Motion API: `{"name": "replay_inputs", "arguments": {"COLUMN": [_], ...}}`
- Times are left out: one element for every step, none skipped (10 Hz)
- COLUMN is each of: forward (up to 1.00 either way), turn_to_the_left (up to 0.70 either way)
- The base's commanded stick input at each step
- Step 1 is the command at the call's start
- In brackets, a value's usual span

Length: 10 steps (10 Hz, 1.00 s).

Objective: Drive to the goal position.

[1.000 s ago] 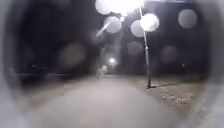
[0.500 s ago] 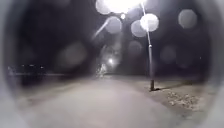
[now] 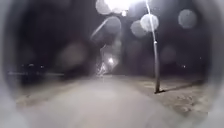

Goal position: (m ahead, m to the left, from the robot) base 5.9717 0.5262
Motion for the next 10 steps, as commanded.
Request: {"name": "replay_inputs", "arguments": {"forward": [0.7,0.7,0.7,0.7,0.7,0.7,0.7,0.74,0.85,0.85], "turn_to_the_left": [0.12,0.27,0.35,0.24,0.09,0.0,0.0,0.0,0.0,0.0]}}
